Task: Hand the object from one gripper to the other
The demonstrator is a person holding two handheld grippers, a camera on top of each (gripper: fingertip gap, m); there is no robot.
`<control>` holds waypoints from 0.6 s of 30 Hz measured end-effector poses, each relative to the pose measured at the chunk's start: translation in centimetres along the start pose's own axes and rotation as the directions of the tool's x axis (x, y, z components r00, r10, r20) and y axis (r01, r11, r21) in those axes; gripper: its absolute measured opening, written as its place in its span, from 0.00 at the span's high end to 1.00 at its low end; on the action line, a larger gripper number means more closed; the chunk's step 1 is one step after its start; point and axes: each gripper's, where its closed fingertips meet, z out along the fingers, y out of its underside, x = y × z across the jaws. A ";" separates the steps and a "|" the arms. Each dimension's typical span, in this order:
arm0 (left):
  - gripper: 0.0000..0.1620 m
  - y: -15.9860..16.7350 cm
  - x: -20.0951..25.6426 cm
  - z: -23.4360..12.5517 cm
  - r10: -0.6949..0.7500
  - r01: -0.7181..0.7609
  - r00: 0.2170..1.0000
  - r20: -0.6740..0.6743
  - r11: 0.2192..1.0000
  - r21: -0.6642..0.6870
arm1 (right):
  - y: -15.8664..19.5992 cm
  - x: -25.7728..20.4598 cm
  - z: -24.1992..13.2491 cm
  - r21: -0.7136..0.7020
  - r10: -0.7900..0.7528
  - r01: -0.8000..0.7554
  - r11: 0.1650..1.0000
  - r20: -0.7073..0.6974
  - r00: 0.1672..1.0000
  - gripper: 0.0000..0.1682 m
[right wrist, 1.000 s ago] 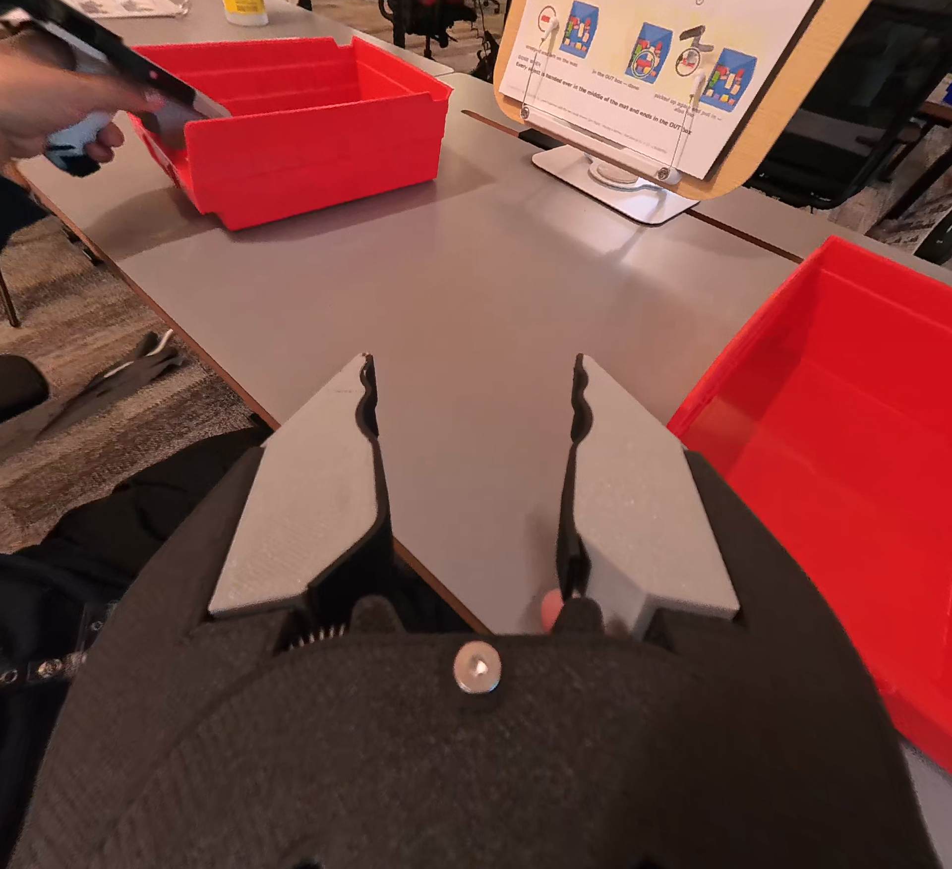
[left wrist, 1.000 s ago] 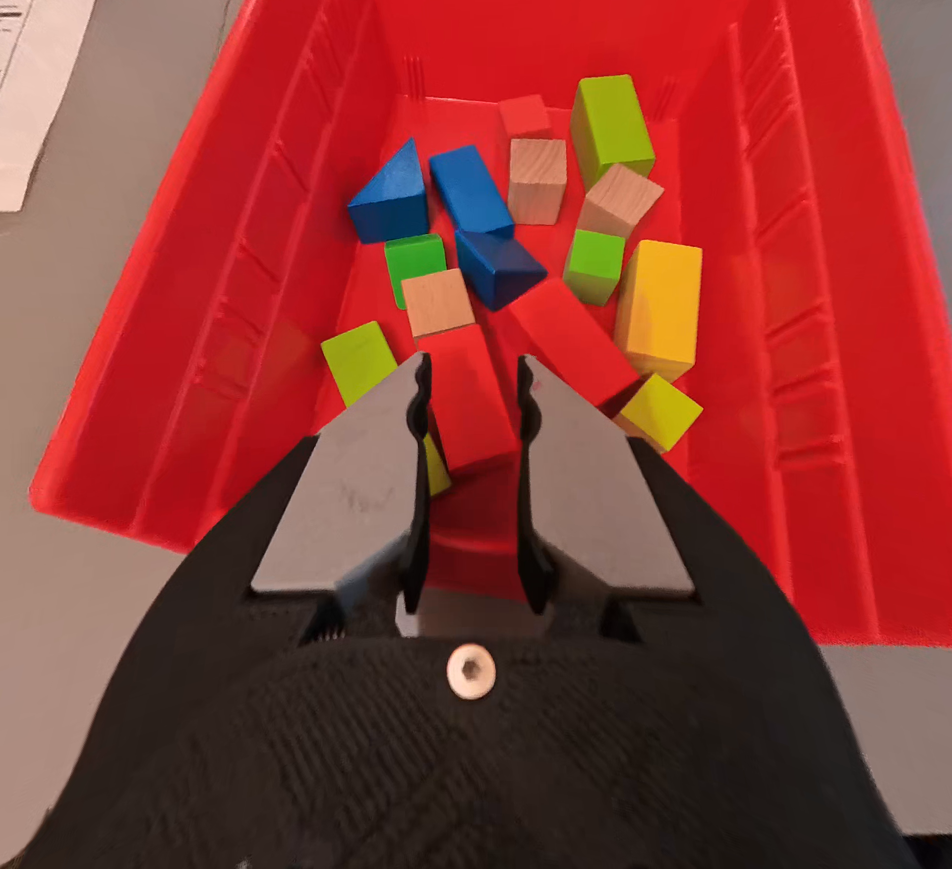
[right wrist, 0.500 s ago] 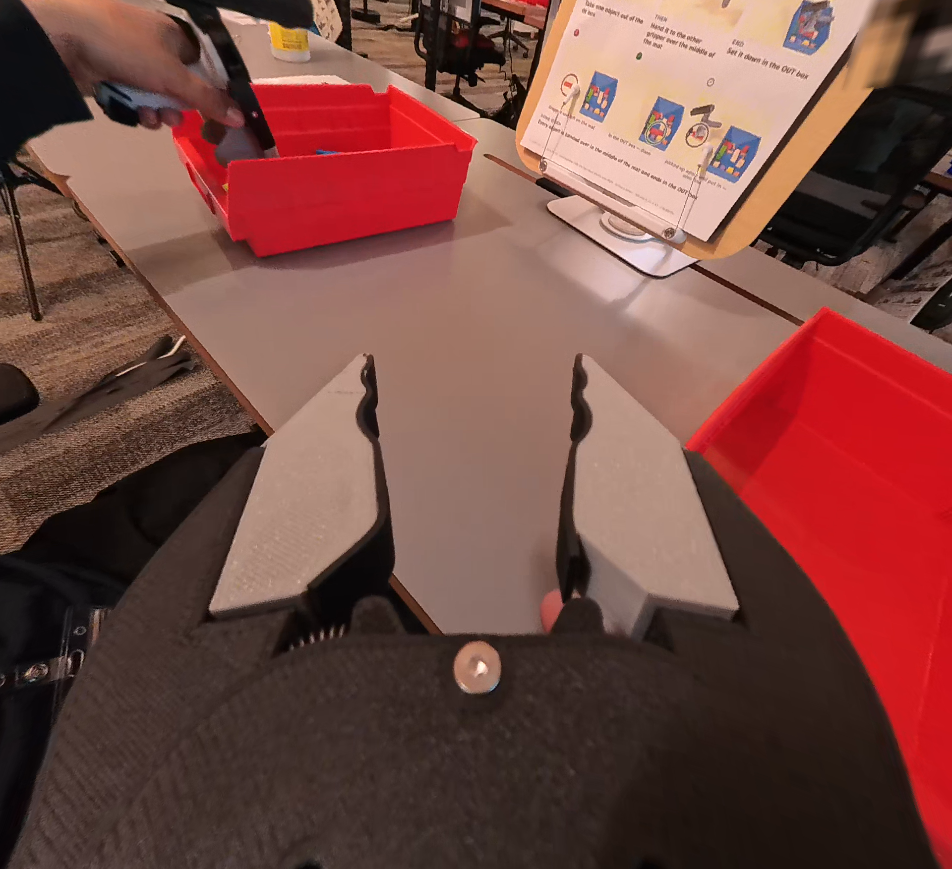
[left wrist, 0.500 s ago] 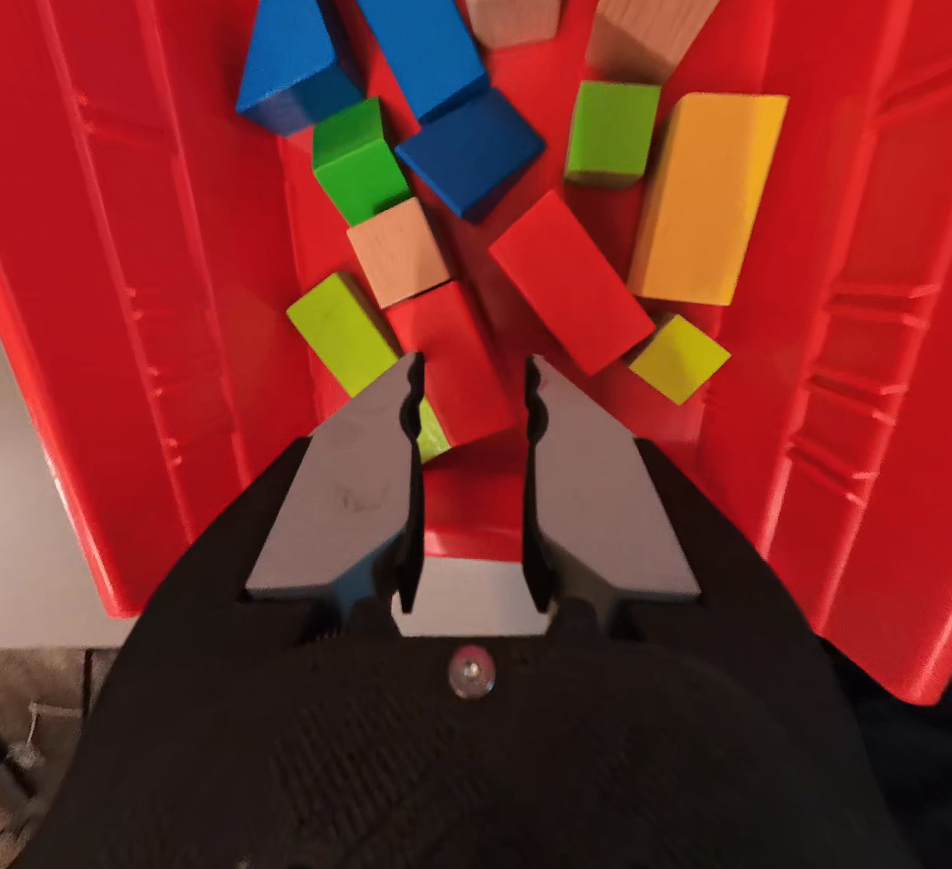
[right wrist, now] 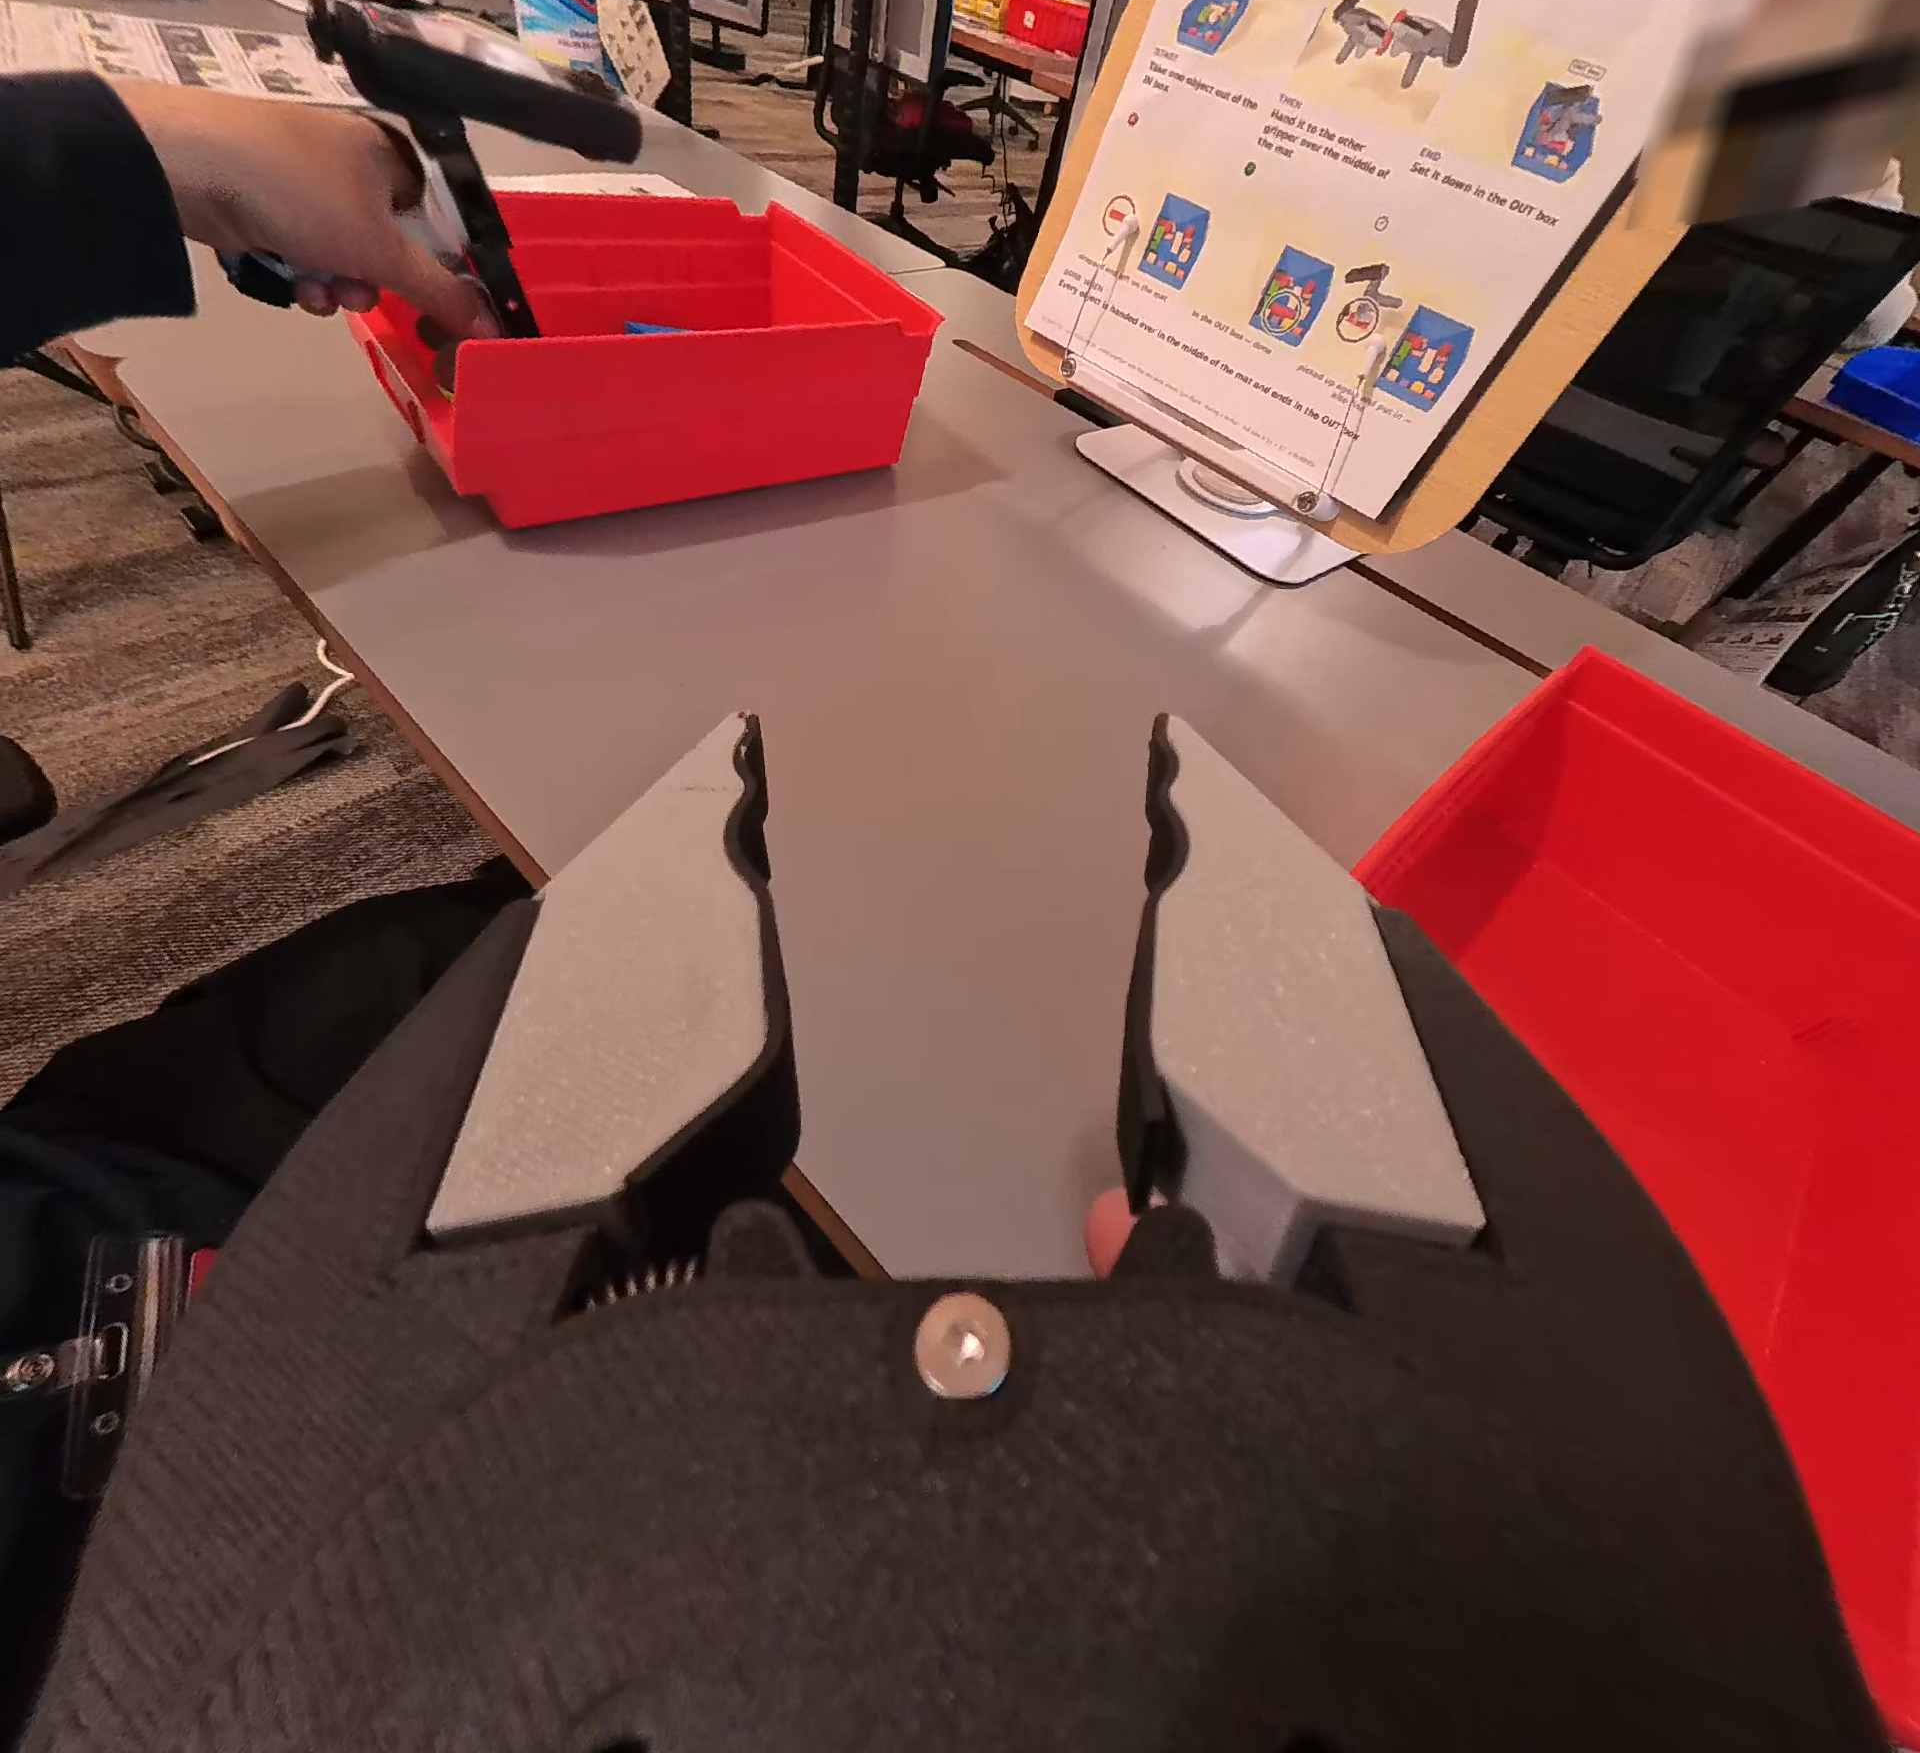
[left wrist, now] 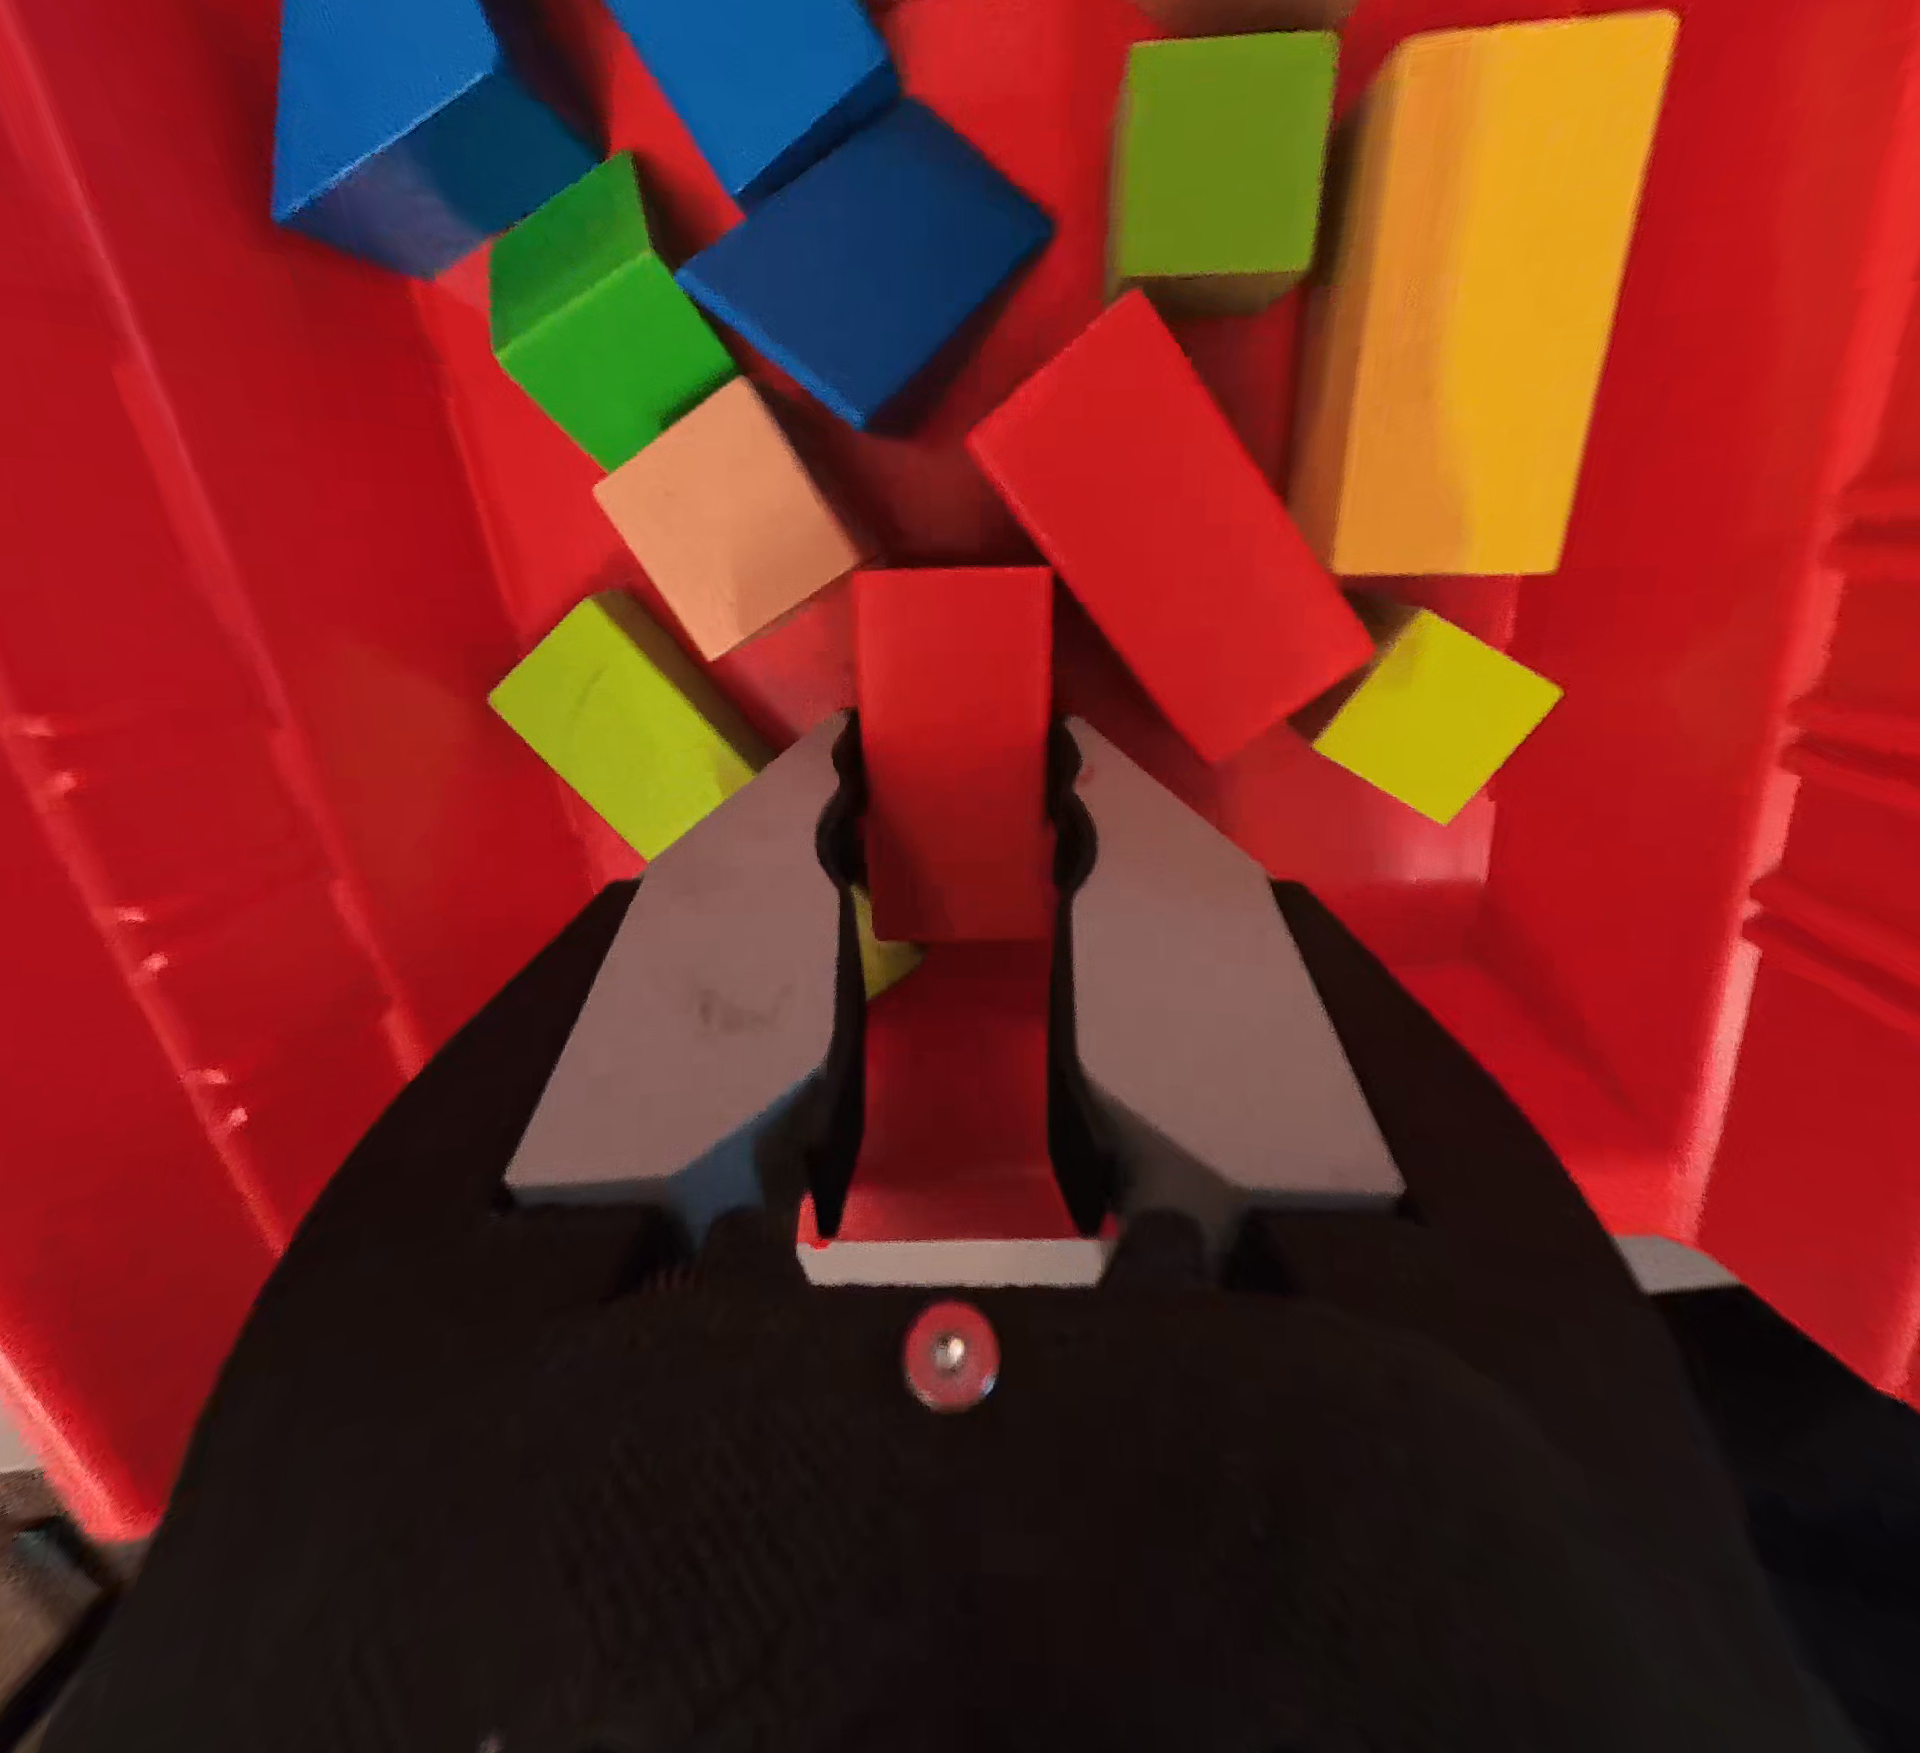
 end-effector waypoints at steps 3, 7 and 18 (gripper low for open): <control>0.80 -0.3 0.3 -0.2 0.136 -0.137 0.989 0.058 0.990 0.024 | 0.3 -0.2 0.3 -0.010 0.001 -0.001 1.000 0.006 1.000 0.58; 0.80 -1.1 -0.2 -1.7 0.227 -0.258 0.947 0.229 0.959 0.119 | 1.0 -0.5 0.5 -0.040 -0.014 0.014 0.999 0.008 1.000 0.58; 0.80 -2.7 12.9 -22.3 0.158 -0.657 0.748 0.644 0.307 0.688 | -0.5 -5.1 0.9 -0.035 0.146 -0.142 0.989 0.289 0.946 0.59</control>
